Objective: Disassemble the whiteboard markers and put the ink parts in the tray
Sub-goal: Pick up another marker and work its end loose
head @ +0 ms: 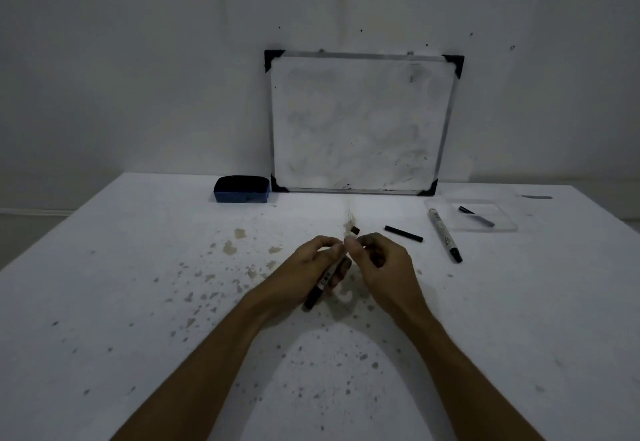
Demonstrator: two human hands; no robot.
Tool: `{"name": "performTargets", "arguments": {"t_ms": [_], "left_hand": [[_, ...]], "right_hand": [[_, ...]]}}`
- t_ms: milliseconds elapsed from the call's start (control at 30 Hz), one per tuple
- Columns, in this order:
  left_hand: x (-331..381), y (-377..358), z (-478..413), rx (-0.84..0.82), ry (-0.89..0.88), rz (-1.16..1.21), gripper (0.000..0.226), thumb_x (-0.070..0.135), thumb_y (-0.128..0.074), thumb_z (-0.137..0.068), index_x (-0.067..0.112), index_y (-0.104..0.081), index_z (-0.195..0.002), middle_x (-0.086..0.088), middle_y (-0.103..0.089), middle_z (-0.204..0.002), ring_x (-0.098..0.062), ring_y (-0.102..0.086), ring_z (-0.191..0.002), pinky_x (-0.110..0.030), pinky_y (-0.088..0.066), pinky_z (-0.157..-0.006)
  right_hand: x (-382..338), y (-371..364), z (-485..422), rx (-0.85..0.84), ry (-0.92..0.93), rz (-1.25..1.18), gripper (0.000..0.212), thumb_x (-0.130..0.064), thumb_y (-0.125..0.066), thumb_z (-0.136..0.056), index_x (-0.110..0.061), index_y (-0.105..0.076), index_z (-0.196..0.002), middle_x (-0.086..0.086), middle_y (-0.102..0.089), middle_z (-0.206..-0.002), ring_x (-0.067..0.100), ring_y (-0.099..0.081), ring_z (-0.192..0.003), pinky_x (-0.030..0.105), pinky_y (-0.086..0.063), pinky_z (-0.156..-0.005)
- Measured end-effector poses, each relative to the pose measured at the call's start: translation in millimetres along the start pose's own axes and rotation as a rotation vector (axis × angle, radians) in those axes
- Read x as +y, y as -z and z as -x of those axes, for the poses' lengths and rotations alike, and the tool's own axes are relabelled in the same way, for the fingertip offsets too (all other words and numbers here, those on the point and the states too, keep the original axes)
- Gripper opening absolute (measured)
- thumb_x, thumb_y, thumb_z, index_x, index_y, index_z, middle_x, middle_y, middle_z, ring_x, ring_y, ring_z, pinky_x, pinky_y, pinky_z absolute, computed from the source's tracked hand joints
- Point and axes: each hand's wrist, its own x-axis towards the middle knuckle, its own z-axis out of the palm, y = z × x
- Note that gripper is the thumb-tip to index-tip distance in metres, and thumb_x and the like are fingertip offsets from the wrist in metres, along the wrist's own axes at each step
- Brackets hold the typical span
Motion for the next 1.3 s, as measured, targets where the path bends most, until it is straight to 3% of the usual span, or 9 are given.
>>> {"name": "performTargets", "arguments": {"t_ms": [167,233,367,533,633,767,867,1100,1300], "left_hand": [[-1,-8,-1,-0.016,0.023,0.046,0.028,0.037,-0.046,-0.108,0.019,-0.039,-0.128,-0.008,-0.078,-0.098,-0.027,-0.074,-0.088,-0.035,-0.059,-0.080],[-3,-7,-3,0.070,-0.051,-0.109,0.028,0.046,-0.043,-0.107,0.023,-0.044,-0.124,-0.009,-0.077,-0.100,-0.024,-0.074,-0.088,-0.036,-0.059,-0.083],[-7,-6,1,0.181,-0.208,-0.227,0.035,0.052,-0.033,-0.107,0.028,-0.057,-0.116,-0.003,-0.068,-0.091,-0.014,-0.060,-0.075,-0.029,-0.052,-0.070],[-5,-3,5,0.098,-0.364,-0.429,0.038,0.030,-0.033,-0.113,0.011,-0.052,-0.085,0.007,-0.053,-0.068,-0.014,-0.043,-0.060,-0.030,-0.041,-0.061],[-5,1,2,0.107,-0.380,-0.503,0.042,0.027,-0.036,-0.113,0.009,-0.055,-0.080,-0.010,-0.056,-0.068,-0.020,-0.047,-0.060,-0.035,-0.041,-0.060],[-5,-4,0,0.119,-0.217,-0.407,0.049,0.042,-0.037,-0.110,0.019,-0.059,-0.073,0.011,-0.052,-0.063,-0.004,-0.046,-0.060,-0.020,-0.040,-0.065],[-6,-4,-1,0.123,-0.104,-0.374,0.054,0.054,-0.036,-0.107,0.016,-0.064,-0.081,0.006,-0.061,-0.072,-0.011,-0.054,-0.066,-0.026,-0.045,-0.068],[-5,-4,-1,0.084,-0.383,-0.486,0.046,0.036,-0.029,-0.111,0.019,-0.050,-0.075,0.009,-0.053,-0.066,-0.006,-0.047,-0.060,-0.018,-0.041,-0.066],[-5,-4,-5,0.185,-0.373,-0.501,0.062,0.022,-0.037,-0.111,0.035,-0.056,-0.053,0.018,-0.059,-0.048,-0.003,-0.055,-0.048,-0.012,-0.041,-0.058]], "right_hand": [[-7,3,3,-0.099,-0.153,-0.073,0.034,-0.043,-0.052,-0.104,-0.016,-0.070,-0.093,-0.005,-0.069,-0.075,-0.002,-0.063,-0.068,0.014,-0.047,-0.067],[-11,10,0,-0.155,-0.249,-0.195,0.038,-0.041,-0.041,-0.108,-0.012,-0.066,-0.104,0.003,-0.070,-0.082,0.013,-0.066,-0.077,0.025,-0.051,-0.071],[-18,22,3,-0.524,-0.479,-0.529,0.041,-0.041,-0.042,-0.108,-0.006,-0.063,-0.117,-0.001,-0.042,-0.065,0.015,-0.039,-0.053,0.025,-0.036,-0.048],[-22,22,7,-0.718,-0.652,-0.641,0.037,-0.041,-0.043,-0.106,-0.011,-0.061,-0.098,-0.003,-0.027,-0.065,0.009,-0.015,-0.050,0.018,-0.021,-0.037],[-21,25,5,-0.753,-0.713,-0.715,0.035,-0.042,-0.043,-0.106,-0.013,-0.057,-0.092,-0.004,-0.024,-0.065,0.009,-0.012,-0.050,0.018,-0.019,-0.035],[-19,24,7,-0.583,-0.302,-0.112,0.040,-0.047,-0.045,-0.106,-0.016,-0.069,-0.096,-0.009,-0.052,-0.066,0.009,-0.046,-0.051,0.020,-0.040,-0.048],[-13,15,13,-0.403,-0.027,0.225,0.039,-0.047,-0.043,-0.106,-0.024,-0.073,-0.112,-0.014,-0.072,-0.093,0.002,-0.067,-0.080,0.019,-0.052,-0.073],[-24,25,5,-0.760,-0.729,-0.702,0.041,-0.042,-0.047,-0.103,-0.013,-0.073,-0.088,-0.003,-0.033,-0.062,0.005,-0.026,-0.042,0.019,-0.017,-0.036],[-30,24,10,-0.767,-0.601,-0.562,0.044,-0.045,-0.043,-0.106,-0.011,-0.068,-0.093,-0.004,-0.032,-0.061,0.006,-0.024,-0.045,0.017,-0.023,-0.038]]}}
